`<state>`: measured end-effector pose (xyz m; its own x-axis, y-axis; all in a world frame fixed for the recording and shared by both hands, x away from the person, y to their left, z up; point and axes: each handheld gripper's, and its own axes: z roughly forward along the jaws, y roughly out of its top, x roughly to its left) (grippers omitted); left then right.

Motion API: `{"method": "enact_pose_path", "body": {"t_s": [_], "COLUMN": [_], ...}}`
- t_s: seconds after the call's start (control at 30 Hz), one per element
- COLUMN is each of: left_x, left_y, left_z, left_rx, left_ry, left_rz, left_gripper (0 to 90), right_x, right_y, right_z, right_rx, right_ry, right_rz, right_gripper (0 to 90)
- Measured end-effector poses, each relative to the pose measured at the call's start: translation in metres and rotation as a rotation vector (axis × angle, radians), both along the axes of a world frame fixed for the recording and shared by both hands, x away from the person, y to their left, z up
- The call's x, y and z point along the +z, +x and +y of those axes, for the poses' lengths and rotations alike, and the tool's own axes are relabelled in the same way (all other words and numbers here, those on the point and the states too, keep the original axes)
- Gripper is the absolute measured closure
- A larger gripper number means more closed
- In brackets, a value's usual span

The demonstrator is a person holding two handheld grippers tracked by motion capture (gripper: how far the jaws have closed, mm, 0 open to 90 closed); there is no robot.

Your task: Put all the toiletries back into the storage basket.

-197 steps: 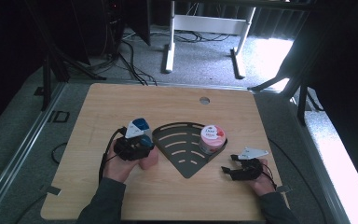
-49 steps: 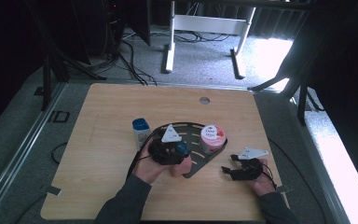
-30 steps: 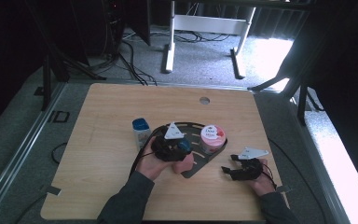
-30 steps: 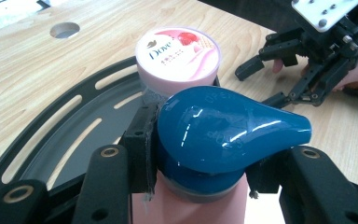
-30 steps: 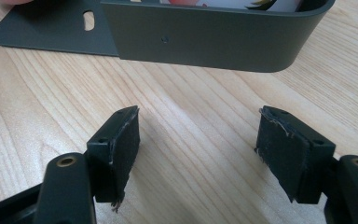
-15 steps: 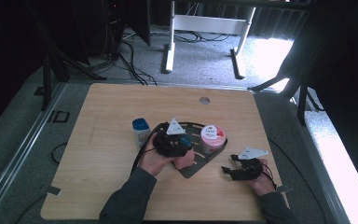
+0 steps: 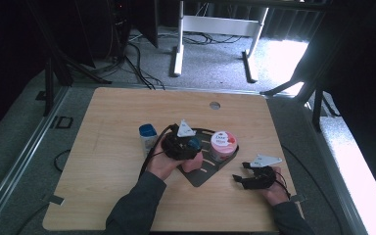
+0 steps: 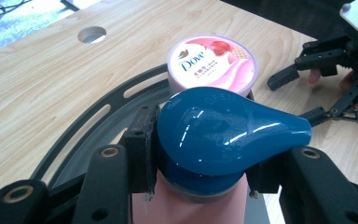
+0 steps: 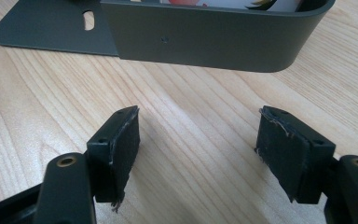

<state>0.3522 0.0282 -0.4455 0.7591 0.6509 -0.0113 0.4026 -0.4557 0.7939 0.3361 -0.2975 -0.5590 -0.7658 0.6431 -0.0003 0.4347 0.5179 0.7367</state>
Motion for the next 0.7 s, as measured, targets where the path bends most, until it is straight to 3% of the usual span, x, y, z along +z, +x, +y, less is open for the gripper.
{"method": "enact_pose_path", "body": {"t_s": [0.4, 0.7], "left_x": [0.000, -0.001], "left_y": [0.011, 0.019], "left_z": [-0.002, -0.008], "left_rx": [0.025, 0.044], "left_ry": [-0.008, 0.019], "left_rz": [0.004, -0.009], "left_gripper": [52.8, 52.8], "right_x": [0.000, 0.000], "right_y": [0.000, 0.000], "right_z": [0.000, 0.000], "right_rx": [0.000, 0.000], "right_ry": [0.002, 0.000], "right_rz": [0.001, 0.000], "right_gripper": [29.6, 29.6]}}
